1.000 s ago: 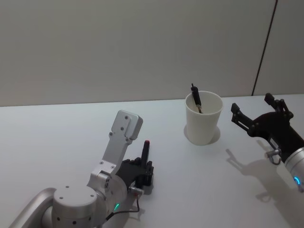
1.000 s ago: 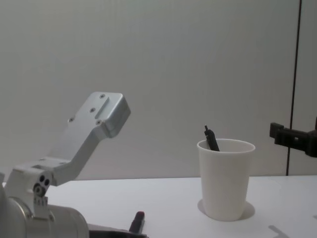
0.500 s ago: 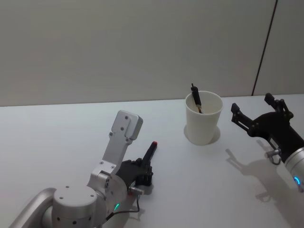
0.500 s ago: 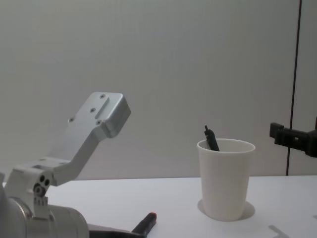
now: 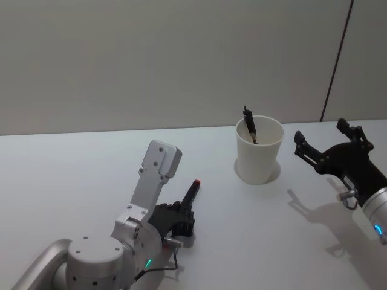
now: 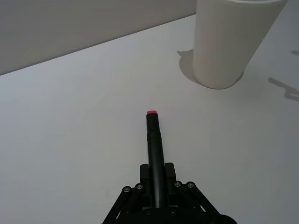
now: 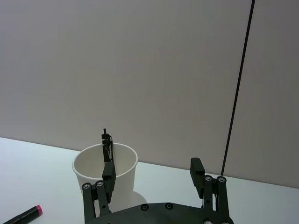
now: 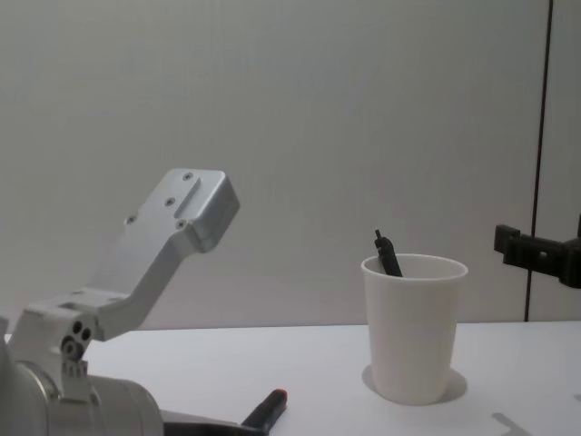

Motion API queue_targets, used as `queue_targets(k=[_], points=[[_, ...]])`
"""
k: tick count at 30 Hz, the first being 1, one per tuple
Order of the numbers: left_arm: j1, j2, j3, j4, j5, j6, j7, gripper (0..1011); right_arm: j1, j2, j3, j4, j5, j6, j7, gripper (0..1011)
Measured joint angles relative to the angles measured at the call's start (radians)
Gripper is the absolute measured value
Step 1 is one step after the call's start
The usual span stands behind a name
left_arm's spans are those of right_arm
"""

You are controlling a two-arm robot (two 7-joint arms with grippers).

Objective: Place the pen into the pen holder.

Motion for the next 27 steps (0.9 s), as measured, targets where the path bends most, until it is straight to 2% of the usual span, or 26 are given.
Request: queue_targets(k=[6, 12, 22, 27], points=[[0.003, 0.003, -0.001, 0.0, 0.009, -0.018, -0.006, 186, 0.0, 0.0, 0.0, 0.0, 0.0, 0.0, 0.0, 1001], [0.008, 0.013, -0.006, -0.011, 0.027, -0.062, -0.02, 186, 0.0, 0.0, 0.0, 0.0, 0.0, 0.0, 0.0, 1001], [0.016, 0.044, -0.022, -0.046, 0.064, -0.149, -0.055, 186, 0.0, 0.0, 0.0, 0.0, 0.0, 0.0, 0.0, 1001], [0.02, 0.066, -0.034, -0.067, 0.085, -0.212, -0.084, 186, 0.0, 0.0, 0.0, 0.0, 0.0, 0.0, 0.0, 1001]])
